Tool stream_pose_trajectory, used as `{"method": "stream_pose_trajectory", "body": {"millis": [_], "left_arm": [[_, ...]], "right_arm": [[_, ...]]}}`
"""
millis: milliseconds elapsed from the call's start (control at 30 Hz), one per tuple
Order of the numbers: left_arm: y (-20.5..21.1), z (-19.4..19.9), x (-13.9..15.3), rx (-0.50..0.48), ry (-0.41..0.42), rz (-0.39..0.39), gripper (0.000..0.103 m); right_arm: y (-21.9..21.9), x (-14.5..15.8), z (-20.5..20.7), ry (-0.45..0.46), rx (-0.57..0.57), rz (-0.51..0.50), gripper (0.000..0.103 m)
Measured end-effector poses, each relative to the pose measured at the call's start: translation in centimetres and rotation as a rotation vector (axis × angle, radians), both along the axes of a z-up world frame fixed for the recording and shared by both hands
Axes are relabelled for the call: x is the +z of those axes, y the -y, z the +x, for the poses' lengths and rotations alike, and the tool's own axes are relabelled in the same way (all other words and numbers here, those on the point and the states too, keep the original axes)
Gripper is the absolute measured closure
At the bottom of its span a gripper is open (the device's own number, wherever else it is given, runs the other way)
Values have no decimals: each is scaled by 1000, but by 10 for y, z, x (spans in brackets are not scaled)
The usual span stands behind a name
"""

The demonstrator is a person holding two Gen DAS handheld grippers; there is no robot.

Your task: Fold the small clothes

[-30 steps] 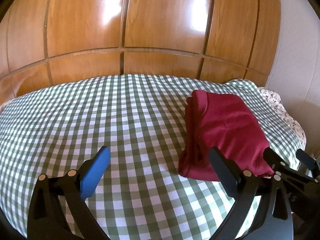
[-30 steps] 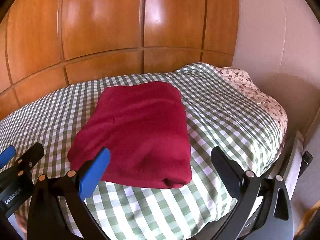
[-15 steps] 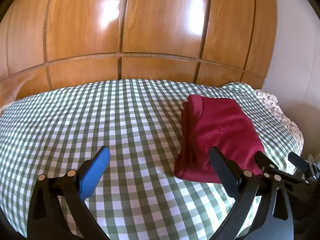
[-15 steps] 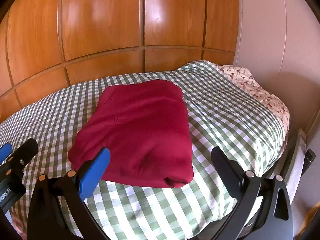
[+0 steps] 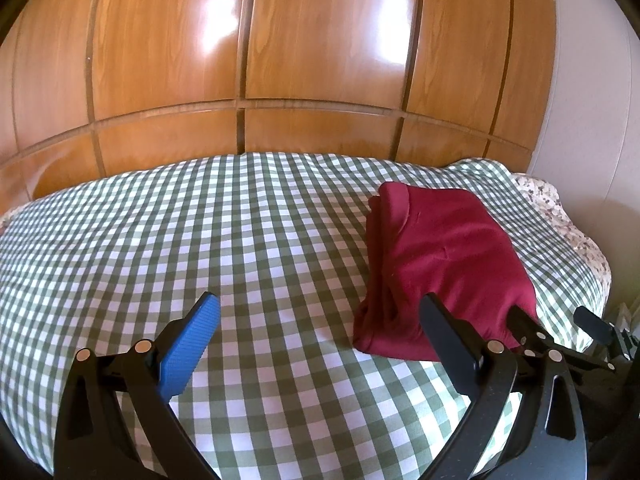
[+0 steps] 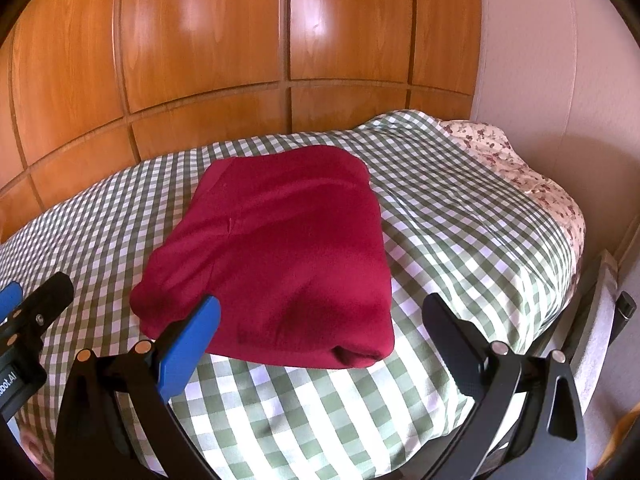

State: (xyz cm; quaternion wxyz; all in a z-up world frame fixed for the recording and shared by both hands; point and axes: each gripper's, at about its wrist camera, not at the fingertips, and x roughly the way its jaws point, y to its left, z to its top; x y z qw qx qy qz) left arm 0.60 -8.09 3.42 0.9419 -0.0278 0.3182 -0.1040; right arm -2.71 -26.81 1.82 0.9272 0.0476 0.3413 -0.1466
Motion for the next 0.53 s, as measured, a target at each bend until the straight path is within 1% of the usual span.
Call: {"method": "stream_pose_trajectory", "body": {"millis": [133,333,433,533], "left_arm": [[-2,0,-1,2,6,2,5],[-7,7,-10,21,-33,8,5],[-12,13,-19,49,-75,3,5],[-16,18,-27,62,-107,13,5]], "right_arm": [[-1,-2,1,-6,6,0,2],[6,1,3,5,21,28,2],[23,7,6,23,3,71,2],[51,12,12,29,-60,98,2]]}}
